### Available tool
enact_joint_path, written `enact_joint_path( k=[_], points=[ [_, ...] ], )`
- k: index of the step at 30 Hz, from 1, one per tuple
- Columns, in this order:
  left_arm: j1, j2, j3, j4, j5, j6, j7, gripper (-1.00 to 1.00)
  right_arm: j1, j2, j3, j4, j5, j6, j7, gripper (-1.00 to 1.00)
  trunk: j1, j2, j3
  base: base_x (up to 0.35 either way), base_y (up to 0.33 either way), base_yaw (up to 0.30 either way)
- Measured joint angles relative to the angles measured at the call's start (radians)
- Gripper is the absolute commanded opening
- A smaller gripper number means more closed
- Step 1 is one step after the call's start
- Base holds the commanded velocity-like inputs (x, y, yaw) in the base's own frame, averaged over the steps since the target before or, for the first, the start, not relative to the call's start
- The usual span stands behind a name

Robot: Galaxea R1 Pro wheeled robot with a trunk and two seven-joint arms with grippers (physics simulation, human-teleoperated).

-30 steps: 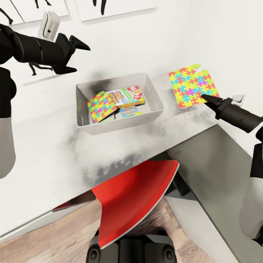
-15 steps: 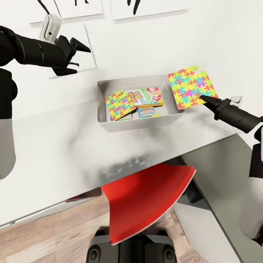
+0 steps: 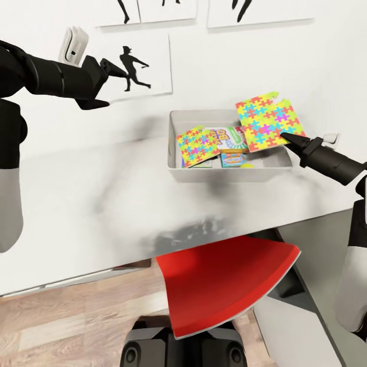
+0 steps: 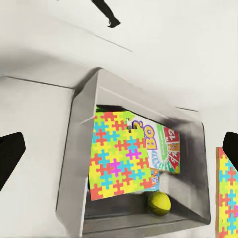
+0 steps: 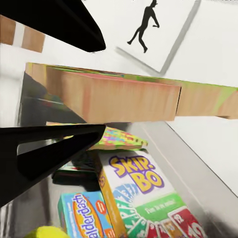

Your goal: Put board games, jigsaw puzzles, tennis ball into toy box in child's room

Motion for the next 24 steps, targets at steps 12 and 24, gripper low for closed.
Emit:
enact_joint_path(
  k=[12, 24],
  points=[
    [0.008, 0.0, 0.0, 0.0, 0.0, 0.0, -0.001, 1.0, -0.002, 0.002, -0.003, 0.001, -0.002, 0.0, -0.004, -1.0, 0.0, 0.0, 0.0, 0.0, 0.0, 0.103],
    [0.012, -0.002, 0.0, 0.003, 0.0, 0.0, -0.001, 1.0, -0.081, 0.042, 0.002, 0.076, -0.004, 0.0, -0.064, -1.0, 0.0, 0.0, 0.0, 0.0, 0.0, 0.014]
  ],
)
